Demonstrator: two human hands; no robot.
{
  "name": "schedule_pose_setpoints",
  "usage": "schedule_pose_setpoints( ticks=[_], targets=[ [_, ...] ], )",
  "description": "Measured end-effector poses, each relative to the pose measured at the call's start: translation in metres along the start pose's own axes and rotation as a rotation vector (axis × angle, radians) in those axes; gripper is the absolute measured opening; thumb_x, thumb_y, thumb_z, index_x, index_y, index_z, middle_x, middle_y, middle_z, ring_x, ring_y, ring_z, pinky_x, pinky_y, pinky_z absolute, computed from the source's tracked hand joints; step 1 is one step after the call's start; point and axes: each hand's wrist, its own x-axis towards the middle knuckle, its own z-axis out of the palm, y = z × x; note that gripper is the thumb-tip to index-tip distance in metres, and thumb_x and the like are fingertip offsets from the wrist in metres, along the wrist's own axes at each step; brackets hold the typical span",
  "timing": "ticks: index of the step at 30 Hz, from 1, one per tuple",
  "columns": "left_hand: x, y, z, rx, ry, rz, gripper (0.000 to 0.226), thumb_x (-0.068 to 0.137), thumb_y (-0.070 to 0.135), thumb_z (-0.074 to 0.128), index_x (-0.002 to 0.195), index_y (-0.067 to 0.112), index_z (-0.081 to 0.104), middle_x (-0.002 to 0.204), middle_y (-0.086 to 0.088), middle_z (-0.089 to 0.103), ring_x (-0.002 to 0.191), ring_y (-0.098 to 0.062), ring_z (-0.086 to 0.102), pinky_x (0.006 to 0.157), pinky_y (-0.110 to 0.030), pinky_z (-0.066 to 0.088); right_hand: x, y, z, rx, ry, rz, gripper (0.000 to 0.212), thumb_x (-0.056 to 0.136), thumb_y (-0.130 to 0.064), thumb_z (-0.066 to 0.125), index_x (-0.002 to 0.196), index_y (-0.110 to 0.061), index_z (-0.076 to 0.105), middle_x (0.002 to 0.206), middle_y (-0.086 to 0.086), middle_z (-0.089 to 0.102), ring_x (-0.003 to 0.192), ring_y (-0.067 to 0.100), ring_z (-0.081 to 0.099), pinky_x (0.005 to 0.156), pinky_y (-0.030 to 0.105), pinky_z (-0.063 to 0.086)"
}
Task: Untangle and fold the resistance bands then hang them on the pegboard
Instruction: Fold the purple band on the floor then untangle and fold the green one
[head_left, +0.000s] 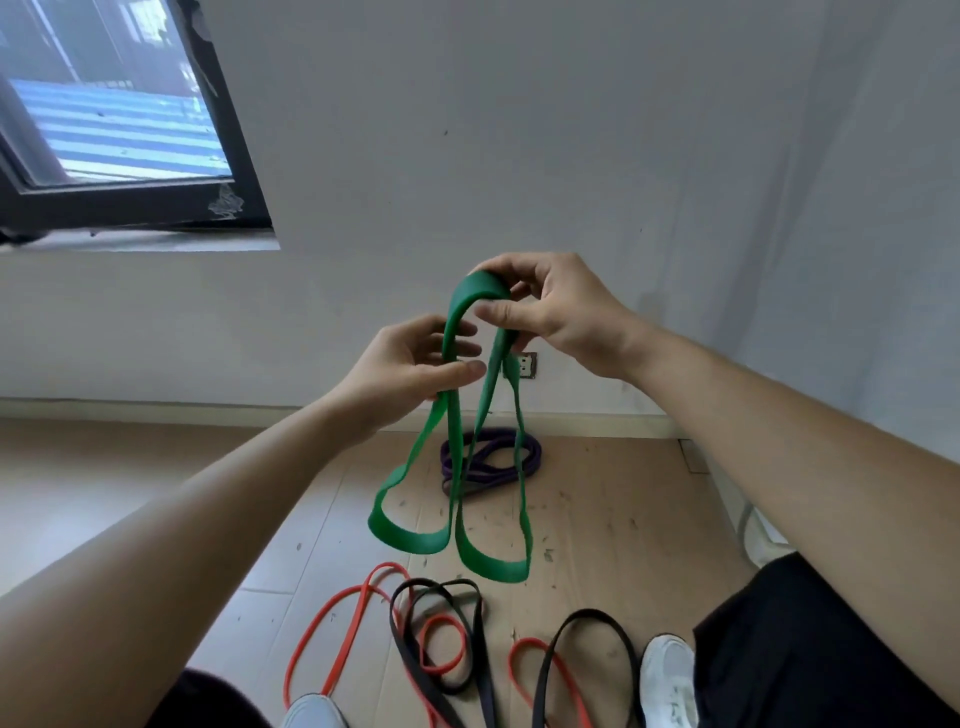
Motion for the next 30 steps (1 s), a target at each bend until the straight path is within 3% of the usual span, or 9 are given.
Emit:
schedule_pose_setpoints(
  ticks=[4, 7, 9, 14, 19, 21, 25, 28, 30],
  targets=[
    [0.001, -0.005, 0.007, 0.056, 0.026, -0.006, 0.050, 0.081, 0.035, 0.082, 0.127, 0.026, 0.063, 0.115, 0.006, 0.073, 0.106, -0.008, 0.069, 0.090, -0.031, 0.059, 0.004, -0.004, -0.008, 0.043, 0.063, -0.015, 0.041, 0.084, -0.005, 0.080, 0.123, -0.008, 0.068, 0.102, 0.007, 0.070, 0.082, 0.009, 0.069, 0.063, 0.027, 0.058],
    [0.001, -0.005, 0.018, -0.039, -0.002, -0.022, 0.067, 0.077, 0.036, 0.085, 0.137, 0.025, 0.056, 0.122, 0.004, 0.071, 0.111, -0.009, 0.069, 0.089, -0.024, 0.057, 0.005, -0.007, -0.010, 0.107, 0.106, -0.032, 0.040, 0.080, -0.001, 0.082, 0.118, -0.003, 0.069, 0.098, 0.012, 0.072, 0.080, 0.013, 0.072, 0.060, 0.025, 0.056],
    [0.003, -0.003, 0.030, -0.093, -0.016, -0.026, 0.071, 0.076, 0.032, 0.088, 0.138, 0.025, 0.055, 0.121, 0.001, 0.072, 0.111, -0.013, 0.070, 0.090, -0.028, 0.058, 0.005, -0.010, -0.011, 0.141, 0.115, -0.060, 0.036, 0.080, 0.001, 0.082, 0.114, -0.002, 0.070, 0.095, 0.012, 0.073, 0.080, 0.015, 0.072, 0.060, 0.025, 0.057],
    [0.013, 0.010, 0.069, -0.197, 0.070, 0.037, 0.055, 0.076, 0.011, 0.088, 0.123, 0.020, 0.061, 0.107, -0.006, 0.075, 0.101, -0.019, 0.073, 0.081, -0.032, 0.062, 0.004, -0.020, -0.027, 0.288, 0.139, -0.107, 0.032, 0.084, 0.003, 0.076, 0.115, -0.001, 0.068, 0.095, 0.010, 0.072, 0.082, 0.018, 0.070, 0.064, 0.028, 0.058],
    [0.021, 0.018, 0.085, -0.186, 0.147, 0.096, 0.026, 0.082, -0.007, 0.074, 0.104, 0.005, 0.067, 0.096, -0.021, 0.071, 0.087, -0.031, 0.072, 0.076, -0.032, 0.063, 0.002, -0.022, -0.050, 0.495, 0.218, -0.103, 0.027, 0.086, 0.002, 0.073, 0.111, -0.005, 0.068, 0.092, 0.007, 0.071, 0.076, 0.017, 0.067, 0.058, 0.025, 0.054],
    [0.024, 0.017, 0.085, -0.173, 0.178, 0.111, 0.022, 0.083, -0.009, 0.069, 0.101, 0.004, 0.067, 0.093, -0.024, 0.068, 0.082, -0.031, 0.070, 0.073, -0.032, 0.063, -0.001, -0.021, -0.057, 0.566, 0.238, -0.089, 0.026, 0.084, -0.001, 0.072, 0.110, -0.006, 0.067, 0.091, 0.006, 0.071, 0.078, 0.017, 0.067, 0.058, 0.025, 0.055],
    [0.024, 0.018, 0.079, -0.145, 0.195, 0.126, 0.025, 0.083, 0.003, 0.065, 0.107, 0.009, 0.061, 0.099, -0.024, 0.068, 0.090, -0.039, 0.068, 0.074, -0.051, 0.063, -0.003, -0.020, -0.063, 0.634, 0.206, -0.076, 0.028, 0.086, -0.002, 0.070, 0.113, -0.005, 0.066, 0.094, 0.007, 0.070, 0.082, 0.018, 0.067, 0.061, 0.026, 0.058],
    [0.024, 0.021, 0.075, -0.161, 0.118, 0.104, 0.032, 0.089, -0.005, 0.059, 0.115, 0.014, 0.057, 0.099, -0.013, 0.075, 0.094, -0.025, 0.073, 0.082, -0.050, 0.062, -0.004, -0.018, -0.069, 0.645, 0.219, -0.075, 0.031, 0.082, -0.005, 0.072, 0.113, -0.006, 0.067, 0.094, 0.008, 0.070, 0.084, 0.019, 0.066, 0.060, 0.026, 0.059],
    [0.025, 0.021, 0.069, -0.129, 0.108, 0.101, 0.033, 0.087, 0.004, 0.064, 0.115, 0.018, 0.055, 0.099, -0.012, 0.073, 0.095, -0.026, 0.073, 0.084, -0.052, 0.061, -0.004, -0.015, -0.075, 0.651, 0.245, -0.067, 0.032, 0.081, -0.008, 0.072, 0.112, -0.007, 0.067, 0.095, 0.008, 0.070, 0.085, 0.019, 0.066, 0.060, 0.026, 0.059]
  ],
)
